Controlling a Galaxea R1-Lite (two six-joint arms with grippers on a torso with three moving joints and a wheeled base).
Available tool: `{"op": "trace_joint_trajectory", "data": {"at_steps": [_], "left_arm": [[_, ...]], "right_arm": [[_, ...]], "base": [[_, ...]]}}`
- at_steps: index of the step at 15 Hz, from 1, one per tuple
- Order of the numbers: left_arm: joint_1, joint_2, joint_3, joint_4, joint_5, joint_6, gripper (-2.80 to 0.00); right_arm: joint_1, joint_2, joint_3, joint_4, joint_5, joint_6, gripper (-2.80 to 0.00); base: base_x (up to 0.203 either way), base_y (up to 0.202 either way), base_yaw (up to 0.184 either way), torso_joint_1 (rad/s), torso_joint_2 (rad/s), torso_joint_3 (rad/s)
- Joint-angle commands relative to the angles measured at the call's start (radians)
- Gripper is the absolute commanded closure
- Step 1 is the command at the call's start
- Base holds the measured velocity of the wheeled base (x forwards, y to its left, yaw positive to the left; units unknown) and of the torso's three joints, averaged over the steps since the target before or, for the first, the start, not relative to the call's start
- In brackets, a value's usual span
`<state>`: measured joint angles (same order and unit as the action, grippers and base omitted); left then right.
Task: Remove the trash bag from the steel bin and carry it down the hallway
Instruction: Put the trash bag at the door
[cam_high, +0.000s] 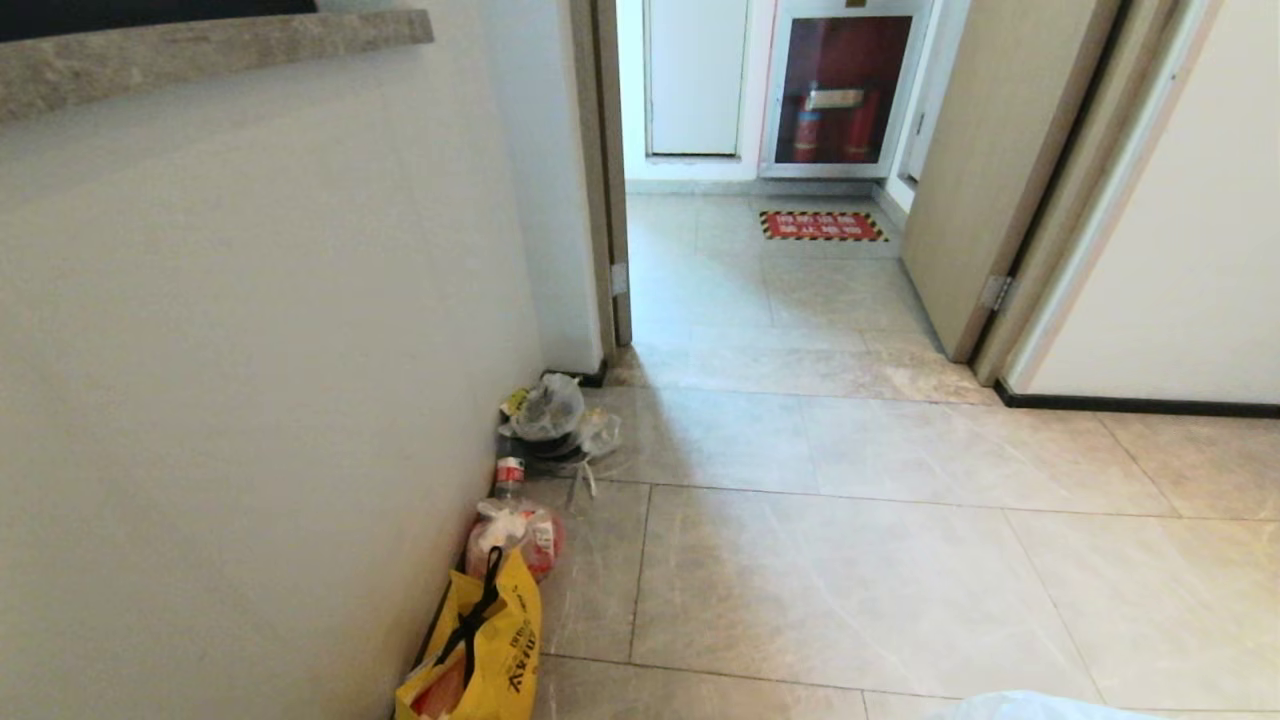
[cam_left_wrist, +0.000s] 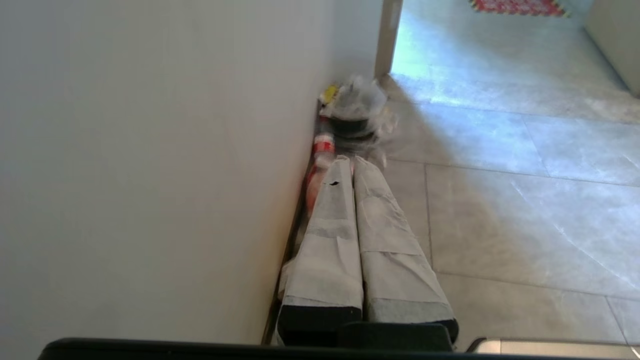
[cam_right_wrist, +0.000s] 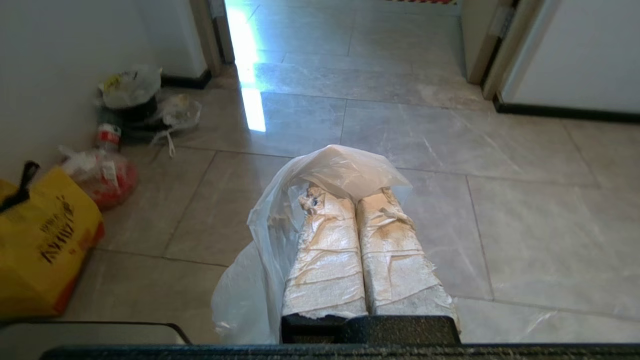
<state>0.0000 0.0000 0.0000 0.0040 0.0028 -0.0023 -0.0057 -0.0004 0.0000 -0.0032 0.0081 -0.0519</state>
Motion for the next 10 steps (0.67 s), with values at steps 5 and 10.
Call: {"op": "trace_joint_trajectory", "data": {"at_steps": [5,10], "left_arm": [[0.0,0.0,0.0,0.001,0.0,-0.001,0.0],[0.0,0.001,0.0,0.001,0.0,-0.001,0.0]], "right_arm": [[-0.002,0.0,0.0,0.0,0.0,0.0,0.0],[-0.002,0.0,0.0,0.0,0.0,-0.002,0.0]], "base": [[0.002,0.008,-0.156,0.005,0.0,0.002],[0.001,0.008,-0.122,0.001,0.0,0.002]]}}
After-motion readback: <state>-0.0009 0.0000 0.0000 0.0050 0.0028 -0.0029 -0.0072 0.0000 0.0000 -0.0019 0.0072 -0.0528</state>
